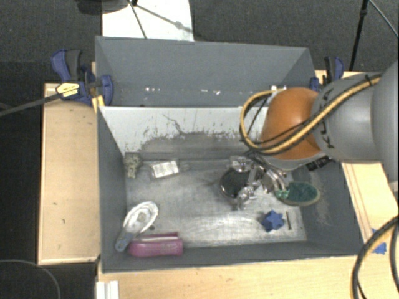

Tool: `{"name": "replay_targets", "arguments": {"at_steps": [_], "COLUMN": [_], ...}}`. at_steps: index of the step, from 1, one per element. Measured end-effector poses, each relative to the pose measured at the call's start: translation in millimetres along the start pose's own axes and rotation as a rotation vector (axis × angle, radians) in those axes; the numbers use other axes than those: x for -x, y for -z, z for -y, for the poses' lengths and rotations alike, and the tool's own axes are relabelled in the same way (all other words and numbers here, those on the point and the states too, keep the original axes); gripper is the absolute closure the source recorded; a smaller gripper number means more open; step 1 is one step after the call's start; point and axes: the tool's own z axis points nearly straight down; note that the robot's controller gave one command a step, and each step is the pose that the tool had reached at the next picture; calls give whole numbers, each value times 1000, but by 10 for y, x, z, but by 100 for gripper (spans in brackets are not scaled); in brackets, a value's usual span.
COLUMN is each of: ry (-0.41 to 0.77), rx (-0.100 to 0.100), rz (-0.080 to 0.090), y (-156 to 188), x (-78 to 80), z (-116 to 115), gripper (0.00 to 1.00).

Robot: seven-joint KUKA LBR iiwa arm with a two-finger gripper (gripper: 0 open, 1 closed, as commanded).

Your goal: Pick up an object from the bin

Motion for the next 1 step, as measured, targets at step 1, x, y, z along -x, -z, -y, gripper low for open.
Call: {"name": "replay_targets", "arguments": {"at_steps": [1], "ry": [168], "rx": [-1], "rz": [11], "y": [1470], "x": [191], "z": [-104], "gripper": [100]}}
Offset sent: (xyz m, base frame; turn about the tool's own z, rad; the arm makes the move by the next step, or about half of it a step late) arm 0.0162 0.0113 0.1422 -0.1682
